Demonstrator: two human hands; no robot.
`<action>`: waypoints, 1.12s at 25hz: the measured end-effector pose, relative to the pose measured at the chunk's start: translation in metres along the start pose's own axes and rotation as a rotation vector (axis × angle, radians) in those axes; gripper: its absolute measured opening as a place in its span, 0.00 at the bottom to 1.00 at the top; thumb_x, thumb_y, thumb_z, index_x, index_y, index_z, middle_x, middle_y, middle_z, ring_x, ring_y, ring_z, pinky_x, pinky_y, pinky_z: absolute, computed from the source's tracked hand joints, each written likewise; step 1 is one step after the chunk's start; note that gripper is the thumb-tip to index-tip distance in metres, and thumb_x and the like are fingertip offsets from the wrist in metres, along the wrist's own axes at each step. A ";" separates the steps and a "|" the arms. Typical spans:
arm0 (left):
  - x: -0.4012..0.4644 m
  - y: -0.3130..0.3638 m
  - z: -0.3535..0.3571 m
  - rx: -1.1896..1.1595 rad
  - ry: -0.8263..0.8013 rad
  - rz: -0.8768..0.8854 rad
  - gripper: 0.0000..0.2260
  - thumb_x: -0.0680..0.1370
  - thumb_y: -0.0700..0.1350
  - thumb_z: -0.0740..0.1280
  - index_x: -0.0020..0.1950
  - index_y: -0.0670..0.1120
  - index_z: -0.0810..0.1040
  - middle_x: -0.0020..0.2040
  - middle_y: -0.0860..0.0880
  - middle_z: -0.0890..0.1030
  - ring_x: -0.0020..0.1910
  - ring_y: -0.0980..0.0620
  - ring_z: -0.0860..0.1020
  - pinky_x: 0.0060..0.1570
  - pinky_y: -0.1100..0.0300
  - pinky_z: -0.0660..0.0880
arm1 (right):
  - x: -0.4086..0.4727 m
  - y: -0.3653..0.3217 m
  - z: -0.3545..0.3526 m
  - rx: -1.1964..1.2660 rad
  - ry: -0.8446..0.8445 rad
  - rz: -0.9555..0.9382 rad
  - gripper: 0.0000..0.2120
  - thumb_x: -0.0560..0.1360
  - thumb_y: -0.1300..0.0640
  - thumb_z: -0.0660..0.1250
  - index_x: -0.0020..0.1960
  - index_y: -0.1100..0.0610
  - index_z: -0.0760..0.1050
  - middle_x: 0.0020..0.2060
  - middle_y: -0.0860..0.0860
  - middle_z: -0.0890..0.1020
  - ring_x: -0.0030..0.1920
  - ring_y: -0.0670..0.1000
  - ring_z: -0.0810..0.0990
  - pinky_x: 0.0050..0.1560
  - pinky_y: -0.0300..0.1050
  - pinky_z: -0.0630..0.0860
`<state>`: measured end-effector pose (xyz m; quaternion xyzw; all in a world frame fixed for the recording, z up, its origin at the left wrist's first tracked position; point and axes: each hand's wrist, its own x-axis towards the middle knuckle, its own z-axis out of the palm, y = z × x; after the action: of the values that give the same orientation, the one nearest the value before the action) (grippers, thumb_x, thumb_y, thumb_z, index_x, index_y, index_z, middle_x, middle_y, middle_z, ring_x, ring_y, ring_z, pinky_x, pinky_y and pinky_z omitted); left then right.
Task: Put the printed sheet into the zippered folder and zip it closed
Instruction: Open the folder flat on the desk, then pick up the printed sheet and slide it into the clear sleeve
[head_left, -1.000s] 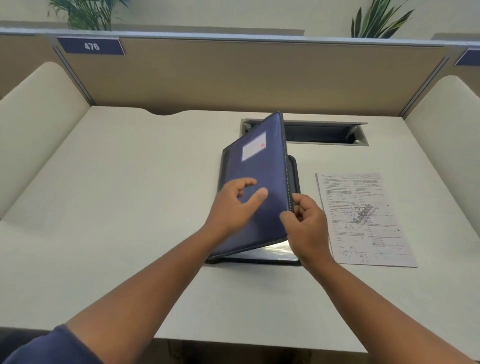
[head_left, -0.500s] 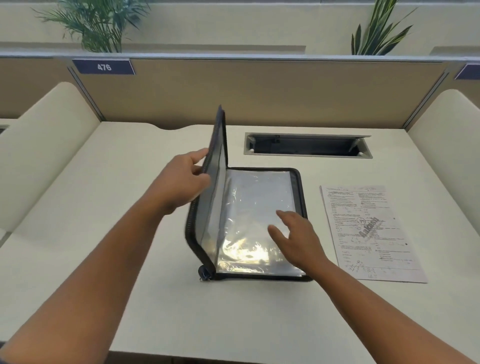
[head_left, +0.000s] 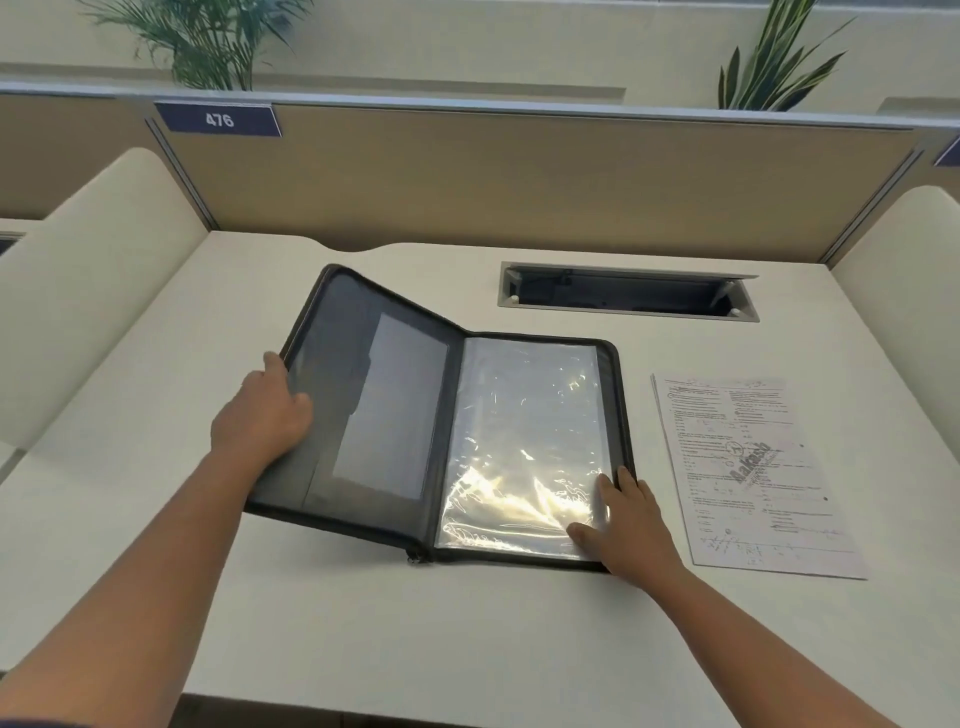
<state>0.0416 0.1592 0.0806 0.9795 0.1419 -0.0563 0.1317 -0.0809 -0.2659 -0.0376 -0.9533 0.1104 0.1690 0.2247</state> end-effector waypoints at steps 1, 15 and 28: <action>0.000 -0.005 0.013 -0.004 -0.027 -0.032 0.29 0.81 0.53 0.60 0.77 0.40 0.56 0.70 0.35 0.70 0.61 0.31 0.75 0.54 0.40 0.74 | 0.000 0.001 -0.001 -0.014 0.000 0.007 0.43 0.74 0.36 0.68 0.81 0.53 0.56 0.83 0.55 0.52 0.82 0.60 0.48 0.78 0.56 0.58; -0.008 -0.026 0.126 0.053 -0.169 0.063 0.43 0.76 0.75 0.49 0.83 0.49 0.50 0.83 0.40 0.48 0.81 0.37 0.50 0.75 0.37 0.56 | -0.004 0.028 -0.007 -0.024 -0.002 0.063 0.44 0.74 0.39 0.72 0.82 0.51 0.56 0.83 0.54 0.52 0.82 0.60 0.49 0.78 0.58 0.57; -0.046 0.157 0.130 -0.334 -0.260 0.514 0.25 0.81 0.39 0.63 0.79 0.43 0.65 0.79 0.43 0.65 0.77 0.43 0.63 0.75 0.50 0.59 | -0.012 0.041 -0.043 0.141 0.210 0.049 0.32 0.78 0.41 0.68 0.78 0.50 0.66 0.81 0.51 0.63 0.80 0.55 0.59 0.76 0.57 0.62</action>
<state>0.0345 -0.0337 0.0009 0.9326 -0.1207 -0.1216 0.3175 -0.0916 -0.3202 -0.0130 -0.9446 0.1680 0.0656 0.2744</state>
